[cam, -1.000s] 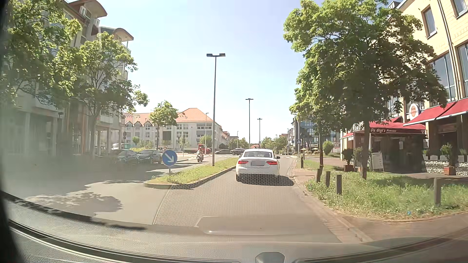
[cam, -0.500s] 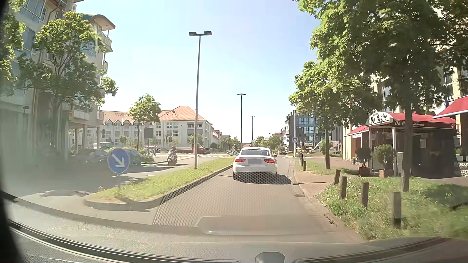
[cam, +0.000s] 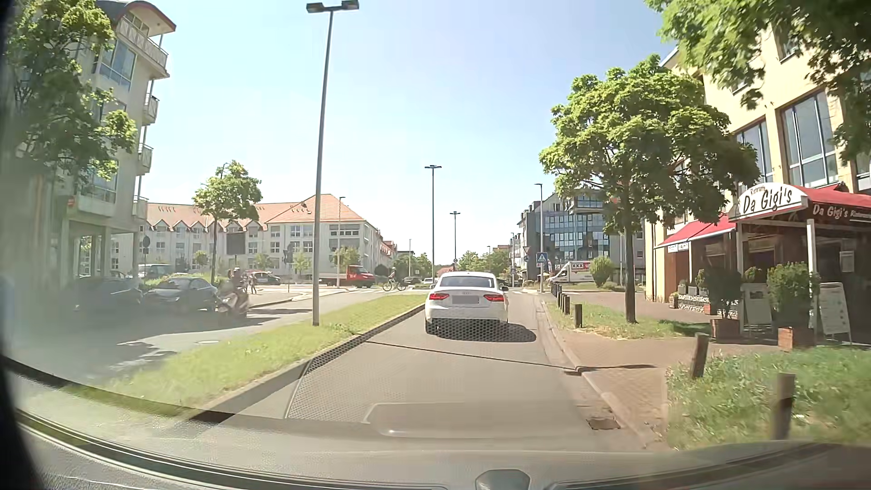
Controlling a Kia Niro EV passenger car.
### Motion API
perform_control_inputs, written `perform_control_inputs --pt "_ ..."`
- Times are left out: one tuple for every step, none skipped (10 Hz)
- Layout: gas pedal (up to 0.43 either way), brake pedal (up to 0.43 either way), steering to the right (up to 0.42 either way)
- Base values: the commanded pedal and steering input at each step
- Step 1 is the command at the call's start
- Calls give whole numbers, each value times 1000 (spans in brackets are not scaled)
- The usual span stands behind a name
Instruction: Follow the waypoints while adhering to traffic rules and regulations
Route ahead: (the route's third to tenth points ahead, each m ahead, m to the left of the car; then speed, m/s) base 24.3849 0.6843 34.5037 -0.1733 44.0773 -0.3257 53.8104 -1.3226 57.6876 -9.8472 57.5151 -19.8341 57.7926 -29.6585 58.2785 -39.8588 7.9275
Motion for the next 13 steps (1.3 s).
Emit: perform_control_inputs --pt "59 30 31" --pt "59 30 31" --pt "59 30 31" --pt "59 30 30" --pt "28 30 31" --pt "0 30 31" --pt "0 30 31" --pt "0 30 31" --pt "0 30 30" --pt "0 30 31" --pt "0 30 31" --pt "0 30 32" --pt "0 24 32"
